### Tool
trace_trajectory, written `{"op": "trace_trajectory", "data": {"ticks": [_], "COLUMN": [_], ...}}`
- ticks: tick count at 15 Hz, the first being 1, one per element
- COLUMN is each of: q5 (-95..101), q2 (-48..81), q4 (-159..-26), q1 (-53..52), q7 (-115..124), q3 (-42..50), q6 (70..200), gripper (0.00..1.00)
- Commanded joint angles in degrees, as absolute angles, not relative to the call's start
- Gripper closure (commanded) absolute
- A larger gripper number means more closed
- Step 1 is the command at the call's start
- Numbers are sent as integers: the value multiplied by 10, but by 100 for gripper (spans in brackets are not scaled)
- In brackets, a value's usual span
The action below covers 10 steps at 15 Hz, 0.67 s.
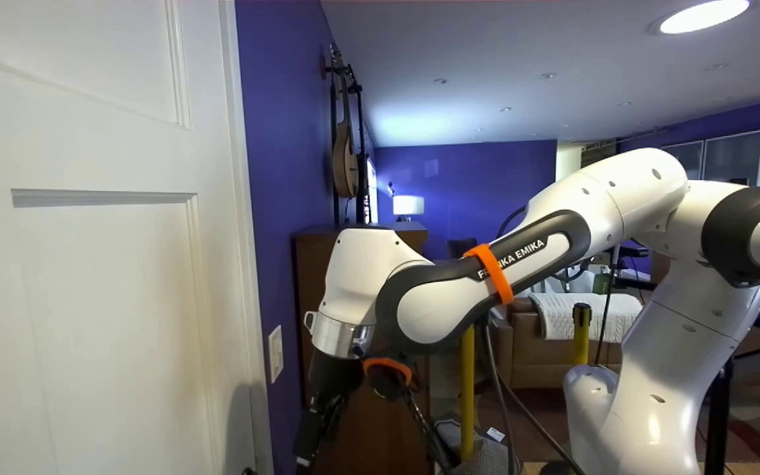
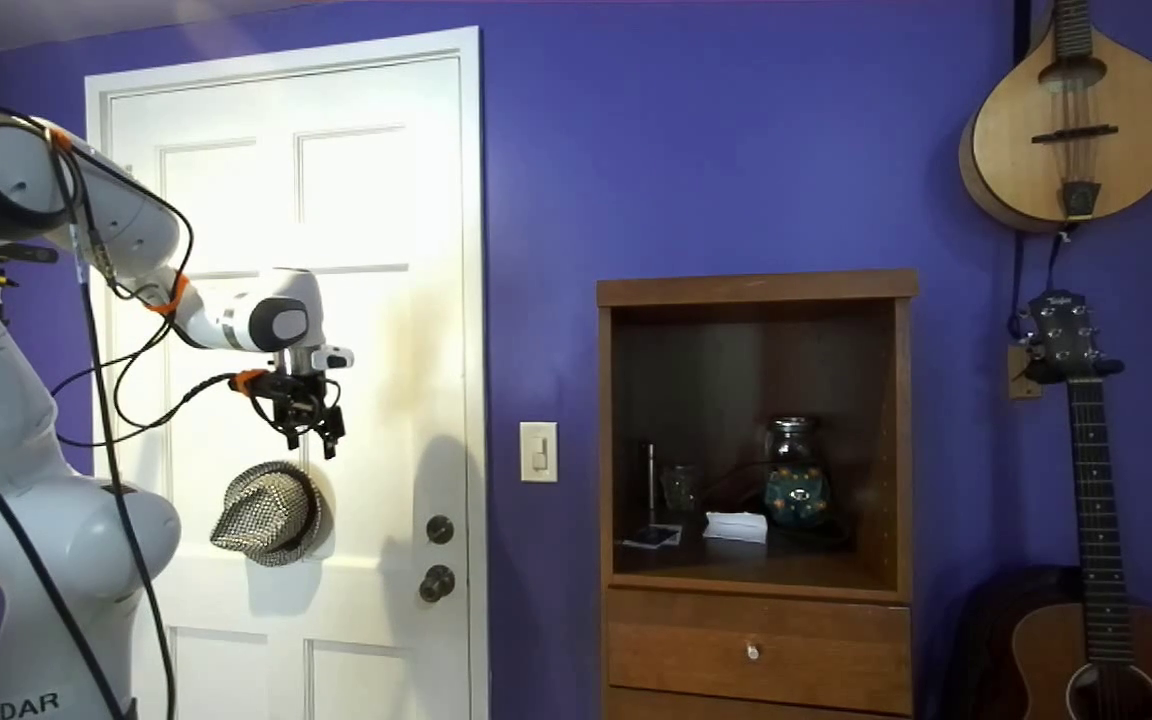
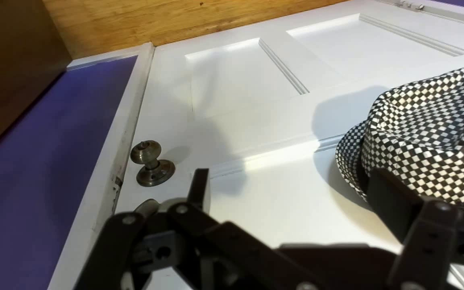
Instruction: Put the hat on top of the cabinet
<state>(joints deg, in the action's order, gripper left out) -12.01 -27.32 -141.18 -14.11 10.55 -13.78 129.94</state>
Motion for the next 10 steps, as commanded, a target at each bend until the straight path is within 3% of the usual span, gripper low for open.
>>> {"op": "trace_trajectory", "data": {"ticks": [1,10], "q5": [-120,-184], "q2": [-273,-154], "q4": [-1410,-1351], "q1": [-141,-209], "q7": [106,82], "q3": [-138,-164], "q6": [1298,1422], "gripper": [0,0]}}
